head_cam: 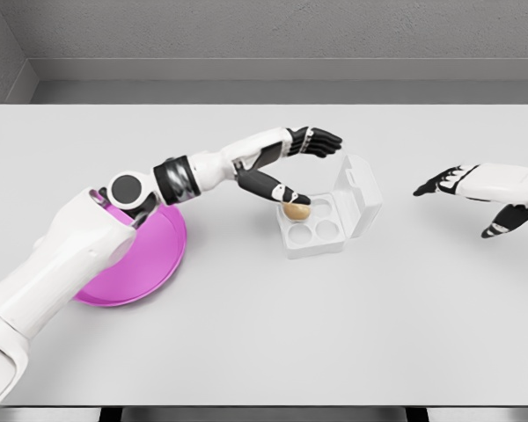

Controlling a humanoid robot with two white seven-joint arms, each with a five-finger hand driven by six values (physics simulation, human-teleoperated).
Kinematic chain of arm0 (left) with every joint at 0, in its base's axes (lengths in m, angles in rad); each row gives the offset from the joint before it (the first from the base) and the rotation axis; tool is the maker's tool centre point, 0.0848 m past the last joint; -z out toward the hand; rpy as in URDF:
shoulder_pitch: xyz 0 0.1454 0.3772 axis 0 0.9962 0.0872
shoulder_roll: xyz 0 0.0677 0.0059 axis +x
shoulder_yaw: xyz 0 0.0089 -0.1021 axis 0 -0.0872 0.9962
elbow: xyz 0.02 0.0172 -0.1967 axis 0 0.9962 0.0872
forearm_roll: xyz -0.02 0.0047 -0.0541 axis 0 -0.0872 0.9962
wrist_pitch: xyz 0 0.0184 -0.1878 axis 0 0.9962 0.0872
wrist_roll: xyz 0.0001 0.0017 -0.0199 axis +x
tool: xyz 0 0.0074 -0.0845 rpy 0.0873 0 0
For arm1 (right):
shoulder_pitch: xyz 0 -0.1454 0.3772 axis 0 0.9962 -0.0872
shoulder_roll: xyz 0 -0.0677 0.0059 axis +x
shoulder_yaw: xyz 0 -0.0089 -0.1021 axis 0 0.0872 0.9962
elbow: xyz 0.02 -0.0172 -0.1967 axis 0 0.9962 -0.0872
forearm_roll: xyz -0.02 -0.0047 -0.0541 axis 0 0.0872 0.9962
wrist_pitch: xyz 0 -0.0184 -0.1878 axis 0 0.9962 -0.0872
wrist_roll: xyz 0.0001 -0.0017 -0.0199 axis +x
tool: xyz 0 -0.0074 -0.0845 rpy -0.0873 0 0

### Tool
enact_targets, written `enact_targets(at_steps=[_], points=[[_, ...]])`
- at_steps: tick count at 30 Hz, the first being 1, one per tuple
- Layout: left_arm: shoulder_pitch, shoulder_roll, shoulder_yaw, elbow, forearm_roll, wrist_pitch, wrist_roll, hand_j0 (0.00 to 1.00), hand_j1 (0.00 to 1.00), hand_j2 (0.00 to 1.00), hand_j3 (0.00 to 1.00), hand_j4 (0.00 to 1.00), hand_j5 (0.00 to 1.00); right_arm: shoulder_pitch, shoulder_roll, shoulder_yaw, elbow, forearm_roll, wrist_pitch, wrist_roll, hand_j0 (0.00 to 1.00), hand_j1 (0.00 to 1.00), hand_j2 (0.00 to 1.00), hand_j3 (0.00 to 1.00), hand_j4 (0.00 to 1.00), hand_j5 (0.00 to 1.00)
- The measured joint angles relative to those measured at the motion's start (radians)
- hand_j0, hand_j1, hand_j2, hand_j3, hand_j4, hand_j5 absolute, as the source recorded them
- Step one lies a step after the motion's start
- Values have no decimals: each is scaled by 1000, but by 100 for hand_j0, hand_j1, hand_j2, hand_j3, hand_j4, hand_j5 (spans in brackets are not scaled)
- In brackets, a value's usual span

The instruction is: Pack egg into the box and close the box lid

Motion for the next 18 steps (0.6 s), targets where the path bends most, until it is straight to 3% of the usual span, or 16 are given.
enact_targets(at_steps=[2,4,9,13,18], points=[[0,18,11,-22,6,0,0,100,100,100,100,100,100,-5,31,-1,28,-1,-1,0,100,100,100,100,100,100],[0,61,17,-75,11,-3,0,100,100,100,100,100,100,-11,53,-3,56,0,-2,0,100,100,100,100,100,100],[18,259,27,-274,61,-87,-1,100,100,100,100,100,100,-32,101,-7,105,5,-2,0,100,100,100,100,100,100],[57,406,29,-350,71,-166,-3,100,100,100,100,100,100,-31,146,-6,120,38,-2,0,100,100,100,100,100,100],[83,553,34,-376,-70,-224,-12,100,100,100,100,100,100,-28,167,3,96,49,-2,0,100,100,100,100,100,100]])
